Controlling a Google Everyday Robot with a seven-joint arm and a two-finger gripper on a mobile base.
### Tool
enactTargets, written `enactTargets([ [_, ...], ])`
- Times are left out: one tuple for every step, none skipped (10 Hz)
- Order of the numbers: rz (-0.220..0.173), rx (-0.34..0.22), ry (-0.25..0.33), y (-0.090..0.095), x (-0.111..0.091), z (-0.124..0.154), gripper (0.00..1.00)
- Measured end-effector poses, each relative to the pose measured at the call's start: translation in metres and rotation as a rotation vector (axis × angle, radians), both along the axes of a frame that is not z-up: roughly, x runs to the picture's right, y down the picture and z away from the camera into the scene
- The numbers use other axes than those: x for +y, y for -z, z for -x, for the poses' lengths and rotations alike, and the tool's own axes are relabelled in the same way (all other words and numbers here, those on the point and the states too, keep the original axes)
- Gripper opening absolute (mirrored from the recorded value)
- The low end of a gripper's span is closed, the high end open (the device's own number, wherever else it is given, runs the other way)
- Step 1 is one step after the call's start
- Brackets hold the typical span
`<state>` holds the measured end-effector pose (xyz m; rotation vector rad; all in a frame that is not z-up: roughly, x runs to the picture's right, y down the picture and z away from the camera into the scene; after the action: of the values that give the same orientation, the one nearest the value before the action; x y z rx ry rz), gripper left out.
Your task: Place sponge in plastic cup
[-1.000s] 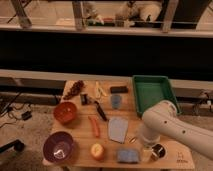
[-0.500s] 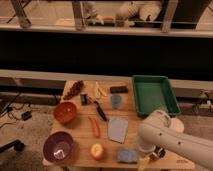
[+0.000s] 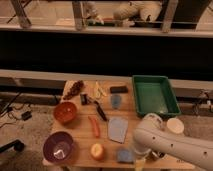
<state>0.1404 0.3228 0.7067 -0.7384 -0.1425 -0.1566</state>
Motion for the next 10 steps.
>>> enactTargets([
  [0.0, 0.005, 0.001, -0.004, 0.001, -0.001, 0.8],
  [0.0, 0.012, 0.0, -0.007, 0.001, -0.003, 0.8],
  [0.0, 0.018, -0.003, -0.008, 0.002, -0.004, 0.8],
  [0.003, 0.025, -0.005, -0.01, 0.004, -0.006, 0.8],
  [0.007, 0.03, -0.006, -0.011, 0.007, -0.006, 0.8],
  [0.01, 0.034, -0.006, -0.011, 0.009, -0.006, 0.8],
  [0.017, 0.039, -0.006, -0.012, 0.012, -0.006, 0.8],
  [0.025, 0.045, -0.009, -0.011, 0.015, -0.007, 0.8],
  [0.029, 0.047, -0.01, -0.01, 0.017, -0.007, 0.8],
  [0.034, 0.048, -0.011, -0.01, 0.02, -0.006, 0.8],
])
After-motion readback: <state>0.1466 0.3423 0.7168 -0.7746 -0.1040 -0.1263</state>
